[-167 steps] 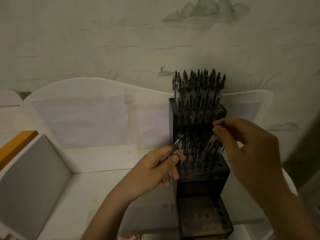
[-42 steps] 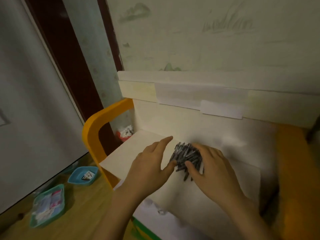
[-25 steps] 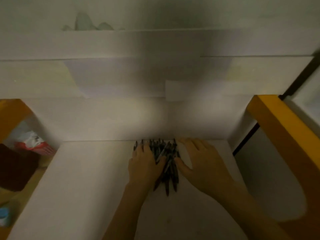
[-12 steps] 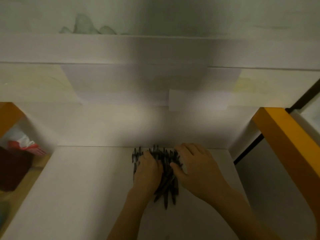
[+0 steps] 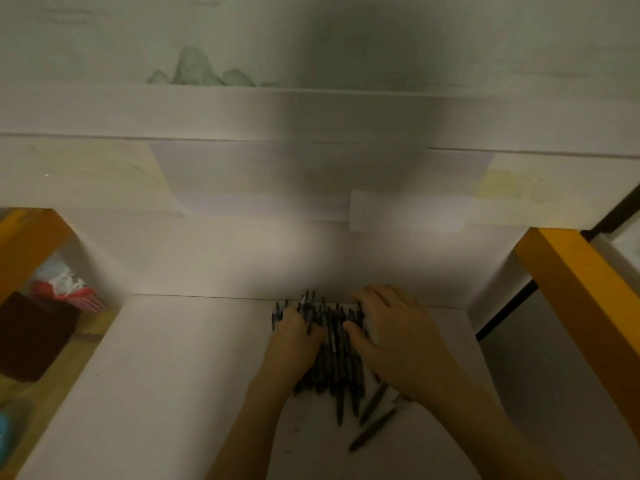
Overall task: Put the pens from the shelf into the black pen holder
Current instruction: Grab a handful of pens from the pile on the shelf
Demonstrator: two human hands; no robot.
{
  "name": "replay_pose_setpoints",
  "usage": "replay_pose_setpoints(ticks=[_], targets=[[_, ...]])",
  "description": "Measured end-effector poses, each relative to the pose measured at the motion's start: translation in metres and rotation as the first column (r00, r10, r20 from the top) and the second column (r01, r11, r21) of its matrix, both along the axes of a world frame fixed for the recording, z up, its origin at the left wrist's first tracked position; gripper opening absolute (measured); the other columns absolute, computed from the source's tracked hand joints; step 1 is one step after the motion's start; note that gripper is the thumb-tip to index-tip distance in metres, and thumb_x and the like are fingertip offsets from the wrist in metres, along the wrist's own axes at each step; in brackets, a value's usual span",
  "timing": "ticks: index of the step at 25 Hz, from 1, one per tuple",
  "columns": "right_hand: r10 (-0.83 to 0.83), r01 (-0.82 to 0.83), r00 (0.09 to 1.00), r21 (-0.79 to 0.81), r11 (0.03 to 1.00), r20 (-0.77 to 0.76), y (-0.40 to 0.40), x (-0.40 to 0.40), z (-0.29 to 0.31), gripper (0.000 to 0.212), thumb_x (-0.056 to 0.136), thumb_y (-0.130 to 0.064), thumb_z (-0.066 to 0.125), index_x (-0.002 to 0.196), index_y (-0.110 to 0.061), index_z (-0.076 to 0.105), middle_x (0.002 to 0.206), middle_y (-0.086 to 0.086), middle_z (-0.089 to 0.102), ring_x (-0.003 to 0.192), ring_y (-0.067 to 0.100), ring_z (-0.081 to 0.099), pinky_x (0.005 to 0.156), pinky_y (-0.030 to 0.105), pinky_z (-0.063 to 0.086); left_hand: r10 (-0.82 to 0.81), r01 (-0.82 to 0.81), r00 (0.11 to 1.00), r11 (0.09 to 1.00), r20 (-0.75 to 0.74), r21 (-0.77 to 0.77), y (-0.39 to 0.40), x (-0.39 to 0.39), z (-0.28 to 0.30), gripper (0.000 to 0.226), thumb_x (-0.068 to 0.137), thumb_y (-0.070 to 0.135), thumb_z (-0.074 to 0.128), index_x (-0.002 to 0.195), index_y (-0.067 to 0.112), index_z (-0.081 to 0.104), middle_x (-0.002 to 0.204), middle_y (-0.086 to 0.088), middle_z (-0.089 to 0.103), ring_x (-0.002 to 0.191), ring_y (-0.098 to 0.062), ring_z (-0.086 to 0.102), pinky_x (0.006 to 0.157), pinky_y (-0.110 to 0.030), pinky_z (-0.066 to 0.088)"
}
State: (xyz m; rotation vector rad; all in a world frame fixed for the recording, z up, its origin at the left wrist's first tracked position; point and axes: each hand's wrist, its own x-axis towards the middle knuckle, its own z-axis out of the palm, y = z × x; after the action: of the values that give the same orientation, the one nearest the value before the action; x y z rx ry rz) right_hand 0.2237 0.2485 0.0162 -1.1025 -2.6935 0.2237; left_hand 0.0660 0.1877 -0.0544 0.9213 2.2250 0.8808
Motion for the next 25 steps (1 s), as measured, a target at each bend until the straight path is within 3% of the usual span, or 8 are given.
replay_pose_setpoints(ticks=[5, 10, 14, 19, 21, 25], targets=[[-0.002, 0.003, 1.0, 0.043, 0.999, -0.014, -0.016, -0.003, 0.013, 0.048, 0.09, -0.052, 0.043, 0.125, -0.021, 0.056, 0.123, -0.002, 0.059, 0.115, 0.02, 0.052, 0.099, 0.034, 0.045, -0.051, 0.044, 0.997, 0.994, 0.066, 0.104, -0.016, -0.008, 0.023, 0.019, 0.093, 0.024, 0.051, 0.09, 0.005, 0.054, 0.078, -0.009, 0.059, 0.066, -0.019, 0.056, 0.059, -0.032, 0.047], [-0.041, 0.049, 0.995, 0.085, 0.995, -0.092, -0.044, 0.006, 0.034, 0.051, 0.089, -0.054, 0.038, 0.122, -0.021, 0.059, 0.119, -0.002, 0.061, 0.112, 0.021, 0.055, 0.096, 0.039, 0.046, -0.083, 0.076, 0.996, 0.972, 0.021, 0.223, -0.044, -0.008, 0.058, 0.016, 0.098, 0.028, 0.049, 0.095, 0.012, 0.053, 0.083, -0.006, 0.063, 0.071, -0.017, 0.06, 0.057, -0.028, 0.047], [-0.081, 0.093, 0.993, 0.148, 0.985, -0.085, -0.062, 0.025, 0.06, 0.047, 0.092, -0.051, 0.043, 0.131, -0.026, 0.051, 0.129, -0.006, 0.055, 0.121, 0.016, 0.047, 0.102, 0.032, 0.037, -0.176, 0.149, 0.983, 0.933, 0.053, 0.327, -0.058, 0.005, 0.089, 0.018, 0.098, 0.032, 0.047, 0.095, 0.016, 0.054, 0.08, -0.007, 0.064, 0.063, -0.013, 0.059, 0.052, -0.019, 0.045], [-0.17, 0.199, 0.977, 0.263, 0.944, -0.127, -0.083, 0.074, 0.101, 0.048, 0.094, -0.053, 0.044, 0.134, -0.028, 0.048, 0.135, -0.007, 0.052, 0.126, 0.013, 0.044, 0.104, 0.029, 0.034, -0.358, 0.289, 0.931, 0.837, 0.067, 0.464, -0.071, 0.057, 0.147, 0.026, 0.099, 0.029, 0.046, 0.09, 0.006, 0.053, 0.067, -0.007, 0.054, 0.054, -0.012, 0.053, 0.057, -0.025, 0.053], [-0.196, 0.236, 0.968, 0.301, 0.924, -0.157, -0.087, 0.099, 0.117, 0.049, 0.094, -0.054, 0.044, 0.135, -0.029, 0.047, 0.137, -0.008, 0.051, 0.128, 0.012, 0.042, 0.106, 0.028, 0.032, -0.416, 0.295, 0.898, 0.81, 0.143, 0.506, -0.071, 0.082, 0.17, 0.022, 0.099, 0.026, 0.047, 0.091, 0.006, 0.053, 0.067, -0.008, 0.055, 0.053, -0.017, 0.057, 0.056, -0.025, 0.056], [-0.241, 0.314, 0.941, 0.349, 0.883, -0.239, -0.091, 0.178, 0.146, 0.05, 0.094, -0.056, 0.038, 0.137, -0.032, 0.044, 0.14, -0.01, 0.048, 0.131, 0.012, 0.04, 0.109, 0.029, 0.03, -0.526, 0.369, 0.842, 0.726, 0.121, 0.58, -0.068, 0.156, 0.213, 0.02, 0.097, 0.032, 0.051, 0.092, 0.012, 0.05, 0.072, -0.01, 0.062, 0.051, -0.021, 0.063, 0.049, -0.026, 0.054]])
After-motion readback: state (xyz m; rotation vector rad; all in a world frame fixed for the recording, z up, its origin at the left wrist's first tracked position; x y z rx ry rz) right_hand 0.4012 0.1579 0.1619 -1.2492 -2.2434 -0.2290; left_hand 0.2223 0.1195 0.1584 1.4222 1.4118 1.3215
